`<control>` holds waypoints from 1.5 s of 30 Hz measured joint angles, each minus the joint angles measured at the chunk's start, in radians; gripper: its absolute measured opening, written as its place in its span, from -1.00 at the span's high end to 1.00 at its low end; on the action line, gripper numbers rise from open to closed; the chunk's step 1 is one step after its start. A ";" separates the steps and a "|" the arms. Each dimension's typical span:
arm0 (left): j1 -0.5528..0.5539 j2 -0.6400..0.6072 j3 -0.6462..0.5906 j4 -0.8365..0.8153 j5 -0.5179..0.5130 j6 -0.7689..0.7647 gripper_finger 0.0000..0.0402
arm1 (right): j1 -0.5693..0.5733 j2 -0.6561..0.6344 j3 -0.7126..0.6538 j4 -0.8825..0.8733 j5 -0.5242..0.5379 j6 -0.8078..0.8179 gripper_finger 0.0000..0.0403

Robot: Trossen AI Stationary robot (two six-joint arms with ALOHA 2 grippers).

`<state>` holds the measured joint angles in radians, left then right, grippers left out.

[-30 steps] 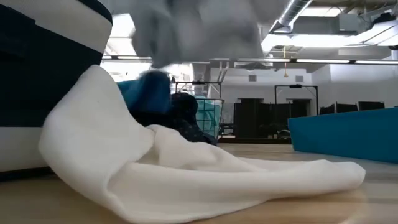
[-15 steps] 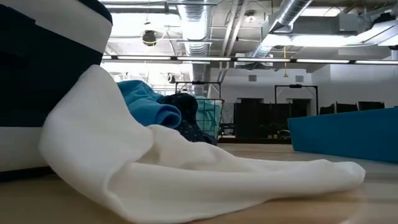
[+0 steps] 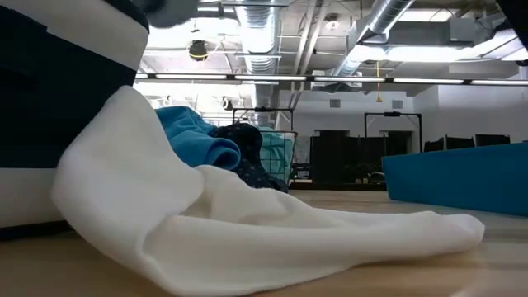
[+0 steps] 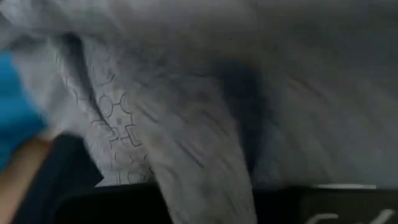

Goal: Pick & Place Cloths
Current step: Put the white patterned shirt into the dark blue laundry organizer

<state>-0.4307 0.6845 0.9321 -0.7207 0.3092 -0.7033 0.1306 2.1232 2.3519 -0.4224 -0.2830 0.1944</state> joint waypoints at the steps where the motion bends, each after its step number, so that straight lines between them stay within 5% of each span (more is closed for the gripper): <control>1: -0.011 0.020 0.000 -0.029 -0.019 0.007 1.00 | -0.007 0.012 0.000 -0.006 -0.015 0.017 0.91; 10: -0.209 0.155 -0.001 -0.077 -0.189 -0.030 1.00 | 0.053 0.108 0.000 -0.040 -0.028 0.041 0.93; 17: -0.371 0.293 -0.001 -0.111 -0.387 -0.186 1.00 | 0.119 0.108 0.000 -0.209 0.129 -0.131 0.91; 26: -0.497 0.492 -0.001 -0.106 -0.401 -0.363 0.99 | 0.186 0.108 0.000 -0.217 0.225 -0.260 0.77; 35: -0.535 0.534 -0.001 -0.073 -0.441 -0.489 0.94 | 0.239 0.108 0.000 -0.266 0.232 -0.264 0.25; 40: -0.593 0.535 -0.001 -0.063 -0.383 -0.549 0.98 | 0.247 0.083 0.001 -0.255 0.232 -0.132 -0.11; 45: -0.691 0.595 0.000 -0.064 -0.393 -0.700 0.99 | 0.251 0.004 0.003 -0.306 0.231 -0.034 -0.18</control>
<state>-1.1221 1.2792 0.9318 -0.7845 -0.0837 -1.4035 0.3813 2.1270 2.3550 -0.7283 -0.0517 0.1602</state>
